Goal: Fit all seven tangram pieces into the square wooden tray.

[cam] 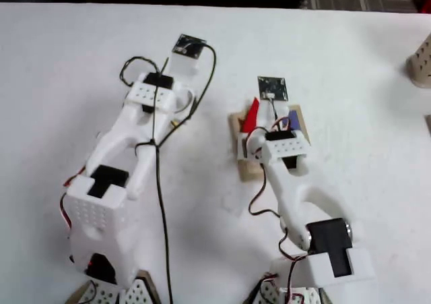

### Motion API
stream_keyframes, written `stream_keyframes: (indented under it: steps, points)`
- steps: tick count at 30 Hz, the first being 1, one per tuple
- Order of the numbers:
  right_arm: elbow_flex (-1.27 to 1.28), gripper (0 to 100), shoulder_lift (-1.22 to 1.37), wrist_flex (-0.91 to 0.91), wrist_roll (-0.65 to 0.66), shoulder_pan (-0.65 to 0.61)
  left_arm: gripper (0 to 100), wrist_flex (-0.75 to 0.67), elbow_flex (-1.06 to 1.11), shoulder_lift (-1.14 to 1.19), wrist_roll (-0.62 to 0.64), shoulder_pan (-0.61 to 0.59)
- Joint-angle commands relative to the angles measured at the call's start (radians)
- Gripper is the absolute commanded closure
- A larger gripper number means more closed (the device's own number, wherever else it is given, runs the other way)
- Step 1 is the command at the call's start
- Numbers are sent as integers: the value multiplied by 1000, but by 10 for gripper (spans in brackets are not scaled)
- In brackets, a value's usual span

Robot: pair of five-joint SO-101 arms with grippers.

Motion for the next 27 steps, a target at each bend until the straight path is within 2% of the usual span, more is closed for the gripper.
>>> stream_keyframes:
  steps: [1, 12, 27]
  points:
    - [-38, 981, -12, -7, -8, -5, 969, 12, -49, -8, 5, 5]
    - [-34, 981, -117, 56, -9, -67, 969, 8, -49, -8, 5, 5]
    - [-29, 981, 1, 33, -6, -30, 969, 9, -49, -8, 5, 5]
